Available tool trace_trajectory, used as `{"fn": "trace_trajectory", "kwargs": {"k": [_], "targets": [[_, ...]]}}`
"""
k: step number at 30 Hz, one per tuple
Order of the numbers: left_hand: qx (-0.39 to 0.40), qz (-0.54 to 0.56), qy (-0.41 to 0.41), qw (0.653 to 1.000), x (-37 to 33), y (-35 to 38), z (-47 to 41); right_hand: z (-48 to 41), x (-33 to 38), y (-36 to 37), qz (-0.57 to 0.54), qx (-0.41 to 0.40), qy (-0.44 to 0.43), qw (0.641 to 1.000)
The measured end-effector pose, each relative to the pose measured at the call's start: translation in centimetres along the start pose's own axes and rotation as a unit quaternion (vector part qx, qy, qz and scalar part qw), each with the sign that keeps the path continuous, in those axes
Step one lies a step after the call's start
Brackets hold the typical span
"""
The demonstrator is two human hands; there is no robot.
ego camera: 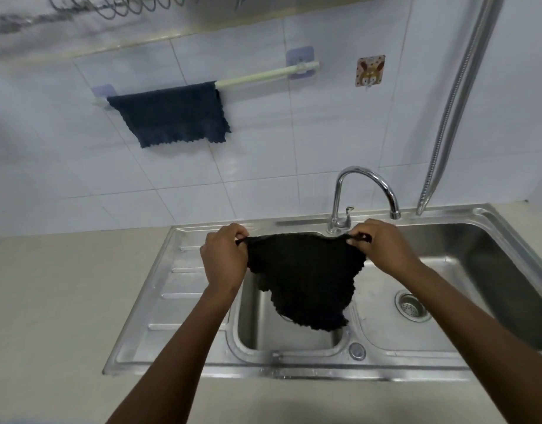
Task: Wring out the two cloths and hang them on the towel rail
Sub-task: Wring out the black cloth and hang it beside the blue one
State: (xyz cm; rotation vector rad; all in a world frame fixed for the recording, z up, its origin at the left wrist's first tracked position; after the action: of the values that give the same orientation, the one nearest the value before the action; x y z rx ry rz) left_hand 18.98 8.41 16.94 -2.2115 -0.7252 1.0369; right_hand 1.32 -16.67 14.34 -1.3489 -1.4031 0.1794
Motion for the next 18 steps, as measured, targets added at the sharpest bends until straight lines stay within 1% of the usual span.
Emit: {"fn": "trace_trajectory", "kwargs": {"k": [2, 4, 6, 8, 11, 12, 14, 16, 18], "targets": [[0.015, -0.026, -0.001, 1.000, 0.7, 0.5, 0.7, 0.3, -0.7, 0.8, 0.020, 0.022, -0.001, 1.000], [0.060, -0.059, 0.007, 0.996, 1.7, 1.3, 0.9, 0.3, -1.3, 1.5, 0.046, 0.043, 0.000, 0.998], [0.096, -0.062, -0.002, 0.993, 2.8, 1.5, 0.2, -0.4, -1.4, 1.3, 0.070, 0.051, 0.007, 0.996], [0.108, -0.070, -0.002, 0.992, 3.5, 0.7, -1.5, -2.1, -0.1, 0.5, 0.082, 0.034, -0.009, 0.996], [0.090, -0.070, -0.014, 0.993, 3.8, -2.2, -5.9, -5.4, 3.3, -2.3, 0.087, -0.035, -0.036, 0.995], [0.079, -0.062, -0.015, 0.995, 3.5, -3.3, -7.7, -6.7, 4.6, -3.6, 0.091, -0.060, -0.042, 0.993], [0.063, -0.030, -0.029, 0.997, 2.9, -5.5, -11.5, -9.6, 7.4, -5.9, 0.089, -0.086, -0.059, 0.991], [0.064, 0.034, -0.058, 0.996, 2.0, -7.2, -15.3, -12.6, 10.6, -7.8, 0.071, -0.085, -0.077, 0.991], [0.080, 0.126, -0.093, 0.985, 0.7, -8.7, -18.6, -16.2, 12.3, -9.2, 0.013, -0.064, -0.044, 0.997]]}}
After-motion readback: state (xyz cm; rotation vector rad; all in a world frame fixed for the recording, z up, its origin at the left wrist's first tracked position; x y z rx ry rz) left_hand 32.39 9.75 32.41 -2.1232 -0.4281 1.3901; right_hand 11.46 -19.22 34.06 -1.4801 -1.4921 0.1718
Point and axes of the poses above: each hand's wrist, its own z-axis away from the middle knuckle, its own y-axis out of the palm, x = y × z, the point moved 9 cm from there along -z, towards the middle knuckle, and after that the axes turned 10 degrees about -x, right-handed, at the moved point
